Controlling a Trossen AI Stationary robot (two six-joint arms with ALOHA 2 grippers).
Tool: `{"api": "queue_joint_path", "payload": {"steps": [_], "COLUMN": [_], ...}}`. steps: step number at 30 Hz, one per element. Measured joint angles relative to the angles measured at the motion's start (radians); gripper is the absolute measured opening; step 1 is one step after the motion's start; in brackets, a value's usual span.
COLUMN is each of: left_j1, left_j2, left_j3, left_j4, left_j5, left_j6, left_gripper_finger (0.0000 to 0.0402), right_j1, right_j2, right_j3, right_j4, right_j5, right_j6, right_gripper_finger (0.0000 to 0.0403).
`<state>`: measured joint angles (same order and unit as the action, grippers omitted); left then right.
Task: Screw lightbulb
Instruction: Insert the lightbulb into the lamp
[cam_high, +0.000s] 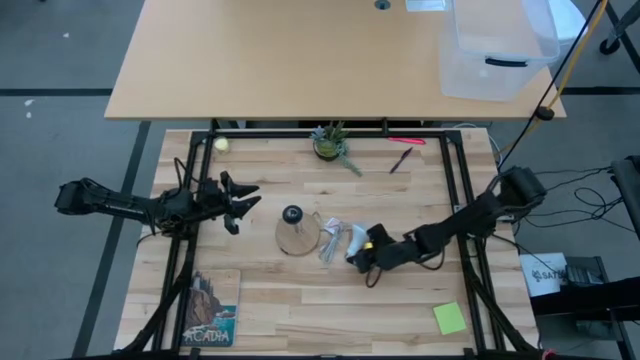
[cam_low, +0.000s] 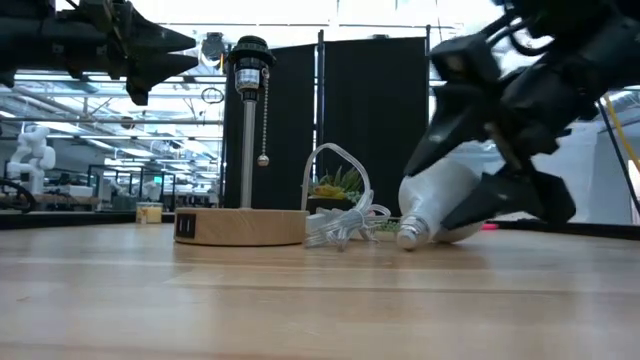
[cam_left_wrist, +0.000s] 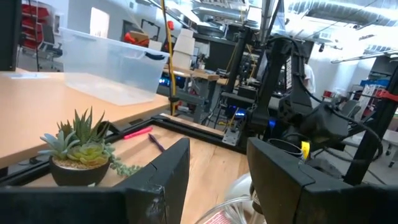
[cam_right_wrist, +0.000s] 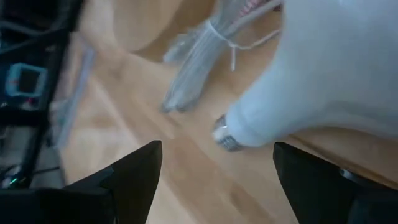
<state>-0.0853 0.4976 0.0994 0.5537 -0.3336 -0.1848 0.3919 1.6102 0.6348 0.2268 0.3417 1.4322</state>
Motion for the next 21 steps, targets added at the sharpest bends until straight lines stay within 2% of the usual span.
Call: {"api": "queue_joint_path", "payload": {"steps": [5, 10, 21], "left_j1": [0.000, 0.000, -0.003], "left_j2": [0.000, 0.000, 0.000], "left_j3": [0.000, 0.000, 0.000], "left_j4": [-0.006, -0.009, -0.057], "left_j5": [0.018, 0.070, 0.094], "left_j6": [0.003, 0.010, 0.006], "left_gripper_finger": [0.0165, 0.0165, 0.0165], "right_j1": [-0.012, -0.025, -0.097], "right_j2": [0.067, 0.090, 0.154], "right_j3": [0.077, 0.102, 0.250], "right_j4": [-0.130, -0.151, -0.399], "right_j5": [0.006, 0.069, 0.098], "right_j6": [0.110, 0.206, 0.209], "right_gripper_finger": [0.0300, 0.0300, 0.0300]}}
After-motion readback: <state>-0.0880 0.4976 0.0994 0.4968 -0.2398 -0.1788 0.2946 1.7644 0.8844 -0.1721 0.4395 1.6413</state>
